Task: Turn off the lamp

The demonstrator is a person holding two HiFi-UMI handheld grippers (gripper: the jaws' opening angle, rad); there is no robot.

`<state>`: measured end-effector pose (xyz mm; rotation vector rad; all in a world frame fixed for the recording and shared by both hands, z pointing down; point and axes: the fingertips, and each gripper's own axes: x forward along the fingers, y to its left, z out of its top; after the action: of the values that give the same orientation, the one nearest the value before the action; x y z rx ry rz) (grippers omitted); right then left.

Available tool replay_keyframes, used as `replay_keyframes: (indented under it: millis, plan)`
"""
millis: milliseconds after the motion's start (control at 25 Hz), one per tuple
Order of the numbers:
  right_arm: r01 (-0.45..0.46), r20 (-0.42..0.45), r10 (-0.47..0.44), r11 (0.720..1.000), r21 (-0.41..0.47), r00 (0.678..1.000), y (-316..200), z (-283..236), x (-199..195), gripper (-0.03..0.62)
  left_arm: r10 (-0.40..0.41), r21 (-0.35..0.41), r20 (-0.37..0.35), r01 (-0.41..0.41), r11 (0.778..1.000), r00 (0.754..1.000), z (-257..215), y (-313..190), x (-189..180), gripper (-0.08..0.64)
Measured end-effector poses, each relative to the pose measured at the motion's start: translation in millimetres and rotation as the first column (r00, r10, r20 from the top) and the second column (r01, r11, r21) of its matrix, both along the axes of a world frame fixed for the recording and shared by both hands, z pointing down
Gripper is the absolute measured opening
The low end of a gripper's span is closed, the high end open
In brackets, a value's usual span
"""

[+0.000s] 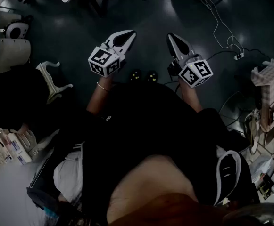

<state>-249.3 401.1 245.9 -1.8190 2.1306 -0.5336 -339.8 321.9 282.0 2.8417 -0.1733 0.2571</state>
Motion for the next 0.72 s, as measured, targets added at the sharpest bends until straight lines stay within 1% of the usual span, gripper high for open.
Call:
replay_keyframes:
  millis: [200, 440, 720]
  plan:
    - [-0.005, 0.007, 0.005, 1.0, -0.005, 1.0, 3.2, 2.6, 7.7, 0.0, 0.007, 0.0, 0.004, -0.007, 1.0, 1.0, 2.1, 6.1, 7.2, 0.006]
    - [-0.012, 0.012, 0.012, 1.0, -0.008, 1.0, 4.3, 6.2, 15.6, 0.0, -0.008, 0.008, 0.011, 0.008, 1.0, 1.0, 1.9, 3.9, 8.9, 0.006]
    - [0.002, 0.01, -0.002, 1.0, 0.028, 1.0, 6.4, 3.2, 24.1, 0.0, -0.025, 0.015, 0.012, 0.024, 1.0, 1.0, 0.4, 6.1, 16.7, 0.006]
